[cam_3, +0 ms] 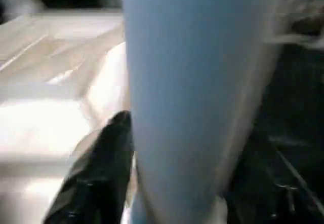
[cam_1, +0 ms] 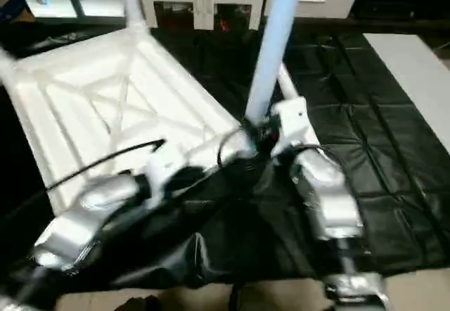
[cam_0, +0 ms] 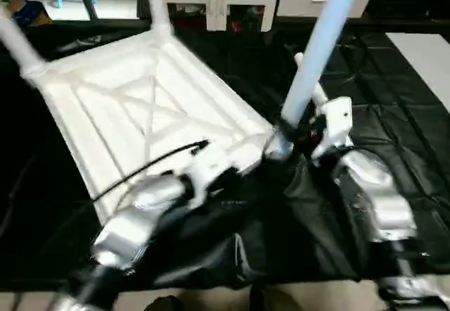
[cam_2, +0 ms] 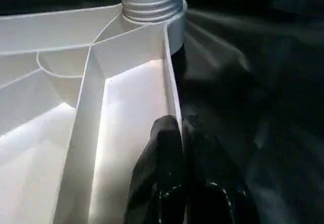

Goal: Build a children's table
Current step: Rotate leg to tighten

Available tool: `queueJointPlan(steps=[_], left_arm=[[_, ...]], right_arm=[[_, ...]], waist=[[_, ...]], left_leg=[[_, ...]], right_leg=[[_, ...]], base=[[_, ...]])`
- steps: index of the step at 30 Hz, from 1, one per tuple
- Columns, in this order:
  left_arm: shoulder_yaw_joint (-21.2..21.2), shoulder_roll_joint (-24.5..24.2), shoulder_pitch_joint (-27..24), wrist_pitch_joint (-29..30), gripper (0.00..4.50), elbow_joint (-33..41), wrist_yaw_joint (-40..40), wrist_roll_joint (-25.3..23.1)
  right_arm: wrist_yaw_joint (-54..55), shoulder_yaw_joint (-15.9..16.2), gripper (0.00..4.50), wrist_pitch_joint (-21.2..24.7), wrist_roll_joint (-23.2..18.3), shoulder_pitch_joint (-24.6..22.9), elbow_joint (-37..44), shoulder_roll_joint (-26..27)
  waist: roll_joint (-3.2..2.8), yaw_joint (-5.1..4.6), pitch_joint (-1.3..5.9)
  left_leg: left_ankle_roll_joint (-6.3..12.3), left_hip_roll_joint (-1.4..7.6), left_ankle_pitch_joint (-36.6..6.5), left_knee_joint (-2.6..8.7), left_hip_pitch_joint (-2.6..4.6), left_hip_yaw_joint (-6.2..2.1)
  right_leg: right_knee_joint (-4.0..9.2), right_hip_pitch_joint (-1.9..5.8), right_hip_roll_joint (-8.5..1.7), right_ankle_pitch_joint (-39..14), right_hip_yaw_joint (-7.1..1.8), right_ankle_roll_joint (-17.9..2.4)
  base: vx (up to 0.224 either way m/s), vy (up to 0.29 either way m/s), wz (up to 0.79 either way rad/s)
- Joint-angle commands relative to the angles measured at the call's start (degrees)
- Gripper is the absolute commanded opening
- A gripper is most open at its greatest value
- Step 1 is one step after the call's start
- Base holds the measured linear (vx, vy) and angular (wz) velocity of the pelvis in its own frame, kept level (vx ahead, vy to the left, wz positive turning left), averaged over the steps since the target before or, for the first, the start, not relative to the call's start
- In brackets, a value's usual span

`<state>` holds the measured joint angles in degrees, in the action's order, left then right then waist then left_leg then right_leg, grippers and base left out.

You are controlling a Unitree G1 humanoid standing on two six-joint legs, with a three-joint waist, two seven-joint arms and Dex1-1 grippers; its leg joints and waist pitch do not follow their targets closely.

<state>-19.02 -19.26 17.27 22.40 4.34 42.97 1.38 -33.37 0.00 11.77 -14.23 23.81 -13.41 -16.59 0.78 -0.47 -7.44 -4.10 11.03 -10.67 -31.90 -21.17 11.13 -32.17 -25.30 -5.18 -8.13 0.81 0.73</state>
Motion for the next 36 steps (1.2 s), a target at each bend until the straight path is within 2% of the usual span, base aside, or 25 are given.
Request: queueJointPlan(steps=[1,3,4,5,6,9,10,12,16,20,24,27,28,29,30,31,32,33,34,35,36], left_arm=[[-1.66,-1.97,-2.66,-0.35,0.0,0.89,5.48,1.94],[1.18,-7.33,-5.7,-1.08,0.0,3.62,8.71,4.79],[1.21,-7.41,-5.74,-1.1,0.0,3.66,8.76,4.83],[1.52,-8.21,-6.24,-1.19,0.0,4.19,9.35,5.35],[1.86,-9.27,-6.97,-1.08,0.0,4.97,10.12,6.05],[1.84,-9.91,-7.4,-1.59,0.0,4.7,10.33,5.75],[1.82,-9.88,-7.44,-1.75,0.0,4.53,10.43,5.55],[1.72,-9.11,-7.15,-1.74,0.0,4.34,10.08,5.22],[1.35,-9.1,-6.81,-1.46,0.0,4.86,9.86,6.18],[1.09,-9.48,-6.82,-1.61,0.0,5.01,9.97,6.68],[1.23,-9.57,-7.04,-1.65,0.0,5.05,10.09,6.48],[0.94,-9.54,-7.02,-1.56,0.0,4.89,9.57,5.84],[-0.21,-8.4,-6.46,0.04,0.0,4.39,7.59,4.32],[-1.02,-7.35,-5.99,1.17,0.0,3.98,6.25,3.47],[-1.51,-6.51,-5.66,2.1,0.0,3.73,5.46,3.2],[-1.91,-5.55,-5.32,3.15,0.0,3.44,4.49,2.92],[-3.64,-1.62,-3.62,6.49,0.0,1.77,0.16,0.95],[-3.64,-1.62,-3.62,6.49,0.0,1.77,0.16,0.95],[-4.39,1.17,-2.38,8.37,0.0,0.47,-2.58,-0.03],[-4.81,4.84,-0.9,9.66,0.0,-1.51,-6.17,-1.0],[-4.88,5.91,-0.49,9.91,0.0,-2.1,-7.12,-1.18]], right_arm=[[-6.16,-0.05,2.8,1.64,-2.19,-0.88,2.29,-3.34],[-18.15,-0.87,2.98,3.97,-5.35,-3.72,5.42,-12.65],[-18.32,-0.88,2.99,4.02,-5.41,-3.77,5.46,-12.79],[-20.11,-1.03,3.03,4.57,-6.01,-4.37,5.93,-14.22],[-21.56,-1.33,3.15,3.49,-5.46,-5.07,5.68,-15.97],[-22.41,-1.51,3.15,2.38,-4.5,-5.53,4.33,-17.13],[-22.32,-1.49,2.99,2.22,-4.42,-5.55,3.99,-17.13],[-21.76,-1.92,2.89,2.57,-5.68,-5.32,3.86,-15.77],[-21.64,-1.72,2.57,3.66,-7.59,-4.91,4.41,-14.97],[-22.39,-1.38,2.27,3.67,-7.79,-4.77,4.28,-14.61],[-22.19,-1.55,2.03,3.87,-8.17,-4.73,4.09,-14.29],[-18.26,-1.86,2.01,4.5,-6.99,-4.47,3.48,-13.44],[-9.9,-2.84,1.99,5.96,-5.21,-3.78,2.05,-10.21],[-4.65,-3.63,1.98,6.95,-4.46,-3.33,1.13,-7.79],[-1.65,-4.1,1.98,7.52,-4.16,-3.09,0.61,-6.19],[0.75,-4.34,1.98,7.73,-3.74,-2.97,0.16,-4.84],[9.81,-4.72,1.98,8.41,-1.52,-2.71,-1.52,0.11],[9.81,-4.72,1.98,8.41,-1.52,-2.71,-1.52,0.11],[15.2,-5.33,1.98,8.24,-0.71,-2.48,-2.86,3.25],[19.92,-5.86,1.98,7.91,-0.57,-2.16,-4.56,6.71],[21.22,-6.04,1.98,7.62,-0.58,-2.01,-5.18,7.67]], waist=[[0.02,0.42,3.46],[-0.18,1.33,3.69],[-0.17,1.55,3.76],[-0.3,1.64,3.78],[-0.33,1.72,3.86],[0.02,1.94,3.72],[-0.05,2.02,3.6],[-0.03,2.02,3.32],[-0.11,2.0,2.97],[-0.11,1.97,3.14],[0.03,1.97,3.36],[0.04,1.89,3.17],[0.04,1.85,3.12],[-0.25,1.38,2.81],[-0.21,1.18,2.8],[-0.07,0.89,2.77],[-0.01,0.67,2.69],[-0.21,0.67,2.47],[-0.22,0.54,2.52],[-0.18,0.38,2.34],[-0.25,0.29,2.15]], left_leg=[[4.53,1.39,-11.54,3.35,0.78,0.13],[8.26,1.37,-4.29,2.76,0.51,0.44],[9.05,1.33,-2.61,2.53,0.51,0.41],[10.7,1.45,0.5,2.29,0.72,0.55],[11.73,1.4,2.04,2.01,0.75,0.62],[12.65,1.38,2.35,1.67,0.45,0.82],[12.44,1.46,1.35,1.77,0.52,0.82],[10.63,1.65,-3.0,2.13,0.62,0.79],[7.15,1.71,-8.38,2.6,0.73,0.62],[6.66,1.61,-7.43,2.5,0.67,0.61],[8.09,1.46,-4.34,2.19,0.5,0.67],[8.05,1.52,-5.28,2.27,0.44,0.69],[7.73,1.54,-5.6,2.3,0.38,0.67],[5.93,1.47,-7.08,2.56,0.17,0.62],[4.83,1.4,-8.03,2.64,0.15,0.54],[3.16,1.36,-10.92,2.79,0.31,0.39],[2.37,1.46,-11.41,2.78,0.4,0.56],[1.69,1.43,-12.31,2.94,0.42,0.47],[0.44,1.35,-14.56,3.19,0.46,0.21],[-0.54,1.27,-16.53,3.4,0.53,0.11],[-1.18,1.21,-19.4,3.52,0.86,0.07]], right_leg=[[2.89,2.46,-0.92,-9.58,-1.19,-12.49],[1.31,3.32,-0.5,1.65,-1.04,-15.93],[0.98,3.45,-0.47,4.09,-1.03,-16.29],[0.62,3.22,-0.5,7.94,-1.05,-17.29],[0.36,3.22,-0.55,9.36,-0.97,-18.32],[0.23,3.22,-0.85,8.87,-1.17,-18.91],[0.37,3.15,-0.93,7.24,-1.15,-18.79],[0.99,3.16,-1.15,-0.32,-1.15,-17.8],[1.77,2.86,-1.16,-8.57,-1.26,-15.51],[1.54,2.83,-0.97,-6.65,-1.26,-15.17],[1.02,3.04,-0.88,-1.83,-1.23,-16.14],[1.26,2.95,-0.96,-4.05,-1.2,-15.97],[1.33,2.94,-1.0,-4.84,-1.22,-15.77],[1.71,2.76,-1.07,-8.61,-1.23,-15.04],[1.86,2.79,-1.11,-10.63,-1.21,-14.56],[2.2,2.71,-1.1,-14.57,-1.13,-13.25],[2.39,2.52,-1.11,-15.52,-1.34,-12.74],[2.6,2.23,-1.12,-17.13,-1.34,-12.19],[2.92,2.33,-1.12,-20.79,-1.18,-10.68],[3.21,2.01,-0.98,-23.24,-1.13,-9.3],[3.65,1.57,-0.84,-25.63,-1.05,-7.92]], base=[[0.074,-0.013,0.1],[0.075,-0.006,0.07],[0.068,0.008,0.0],[0.068,0.008,0.0],[0.052,0.009,0.0],[0.0,0.0,0.0],[0.0,0.0,0.0],[0.0,0.0,0.0],[0.0,0.0,0.0],[0.0,0.0,0.0],[0.0,0.0,0.0],[0.0,0.0,0.0],[0.0,0.0,0.0],[0.0,0.0,0.0],[0.0,0.0,0.0],[0.0,0.0,0.0],[0.0,0.0,0.0],[0.0,0.0,0.0],[0.0,0.0,0.0],[0.0,0.0,0.0],[0.0,0.0,0.0]])
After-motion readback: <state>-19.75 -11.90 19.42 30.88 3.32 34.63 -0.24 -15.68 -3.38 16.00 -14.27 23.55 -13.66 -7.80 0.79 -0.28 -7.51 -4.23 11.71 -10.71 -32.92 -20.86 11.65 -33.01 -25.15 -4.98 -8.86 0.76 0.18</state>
